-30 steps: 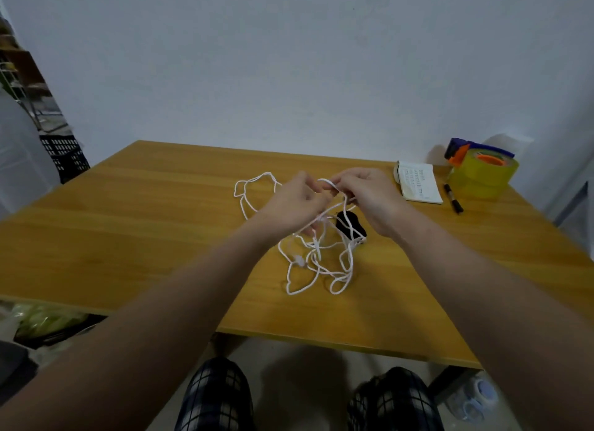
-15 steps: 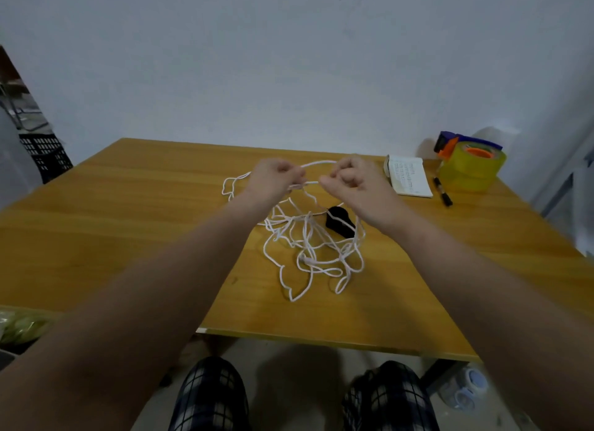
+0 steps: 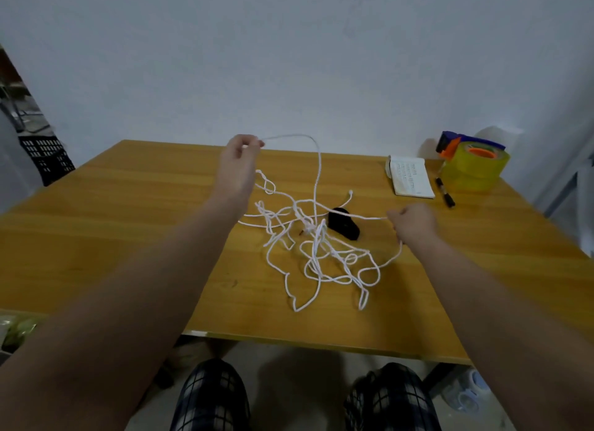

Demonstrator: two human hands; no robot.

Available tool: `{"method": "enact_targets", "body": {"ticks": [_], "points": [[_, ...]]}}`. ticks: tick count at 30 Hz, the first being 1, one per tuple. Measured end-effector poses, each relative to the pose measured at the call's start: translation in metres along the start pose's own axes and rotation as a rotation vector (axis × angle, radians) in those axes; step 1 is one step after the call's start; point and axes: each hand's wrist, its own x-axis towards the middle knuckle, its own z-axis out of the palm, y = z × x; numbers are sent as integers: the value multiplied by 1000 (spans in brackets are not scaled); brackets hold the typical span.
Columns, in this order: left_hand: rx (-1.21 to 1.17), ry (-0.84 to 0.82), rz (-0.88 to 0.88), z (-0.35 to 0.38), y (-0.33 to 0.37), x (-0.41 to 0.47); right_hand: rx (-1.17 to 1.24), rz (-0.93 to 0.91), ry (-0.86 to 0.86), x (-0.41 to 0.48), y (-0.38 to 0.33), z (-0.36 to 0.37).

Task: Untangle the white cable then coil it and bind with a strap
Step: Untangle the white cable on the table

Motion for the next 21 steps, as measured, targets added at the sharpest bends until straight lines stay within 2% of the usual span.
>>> {"method": "enact_targets", "body": {"ticks": [1, 3, 4, 6, 8, 11, 15, 17, 19, 21], "points": [[7, -71, 4, 6, 2, -5, -38, -78, -11, -4, -9, 2], [-8, -179, 2, 17, 8, -11, 70, -337, 13, -17, -32, 3], [-31, -218, 4, 21, 12, -13, 213, -452, -10, -28, -46, 2], [-101, -282, 11, 28, 20, -16, 517, -561, -148, -51, -69, 1], [-186, -329, -3, 34, 29, -20, 530, -601, -294, -67, -81, 7], [-328, -348, -106, 40, 40, -23, 281, -605, -370, -74, -85, 28], [-427, -456, -191, 43, 49, -34, 529, -532, -371, -83, -95, 42], [-333, -523, -178, 41, 46, -35, 562, -555, -336, -83, -99, 45], [8, -479, -60, 34, 37, -31, 580, -488, -292, -79, -102, 45], [411, -363, 58, 21, 23, -25, 642, -432, -291, -74, -102, 38]]}}
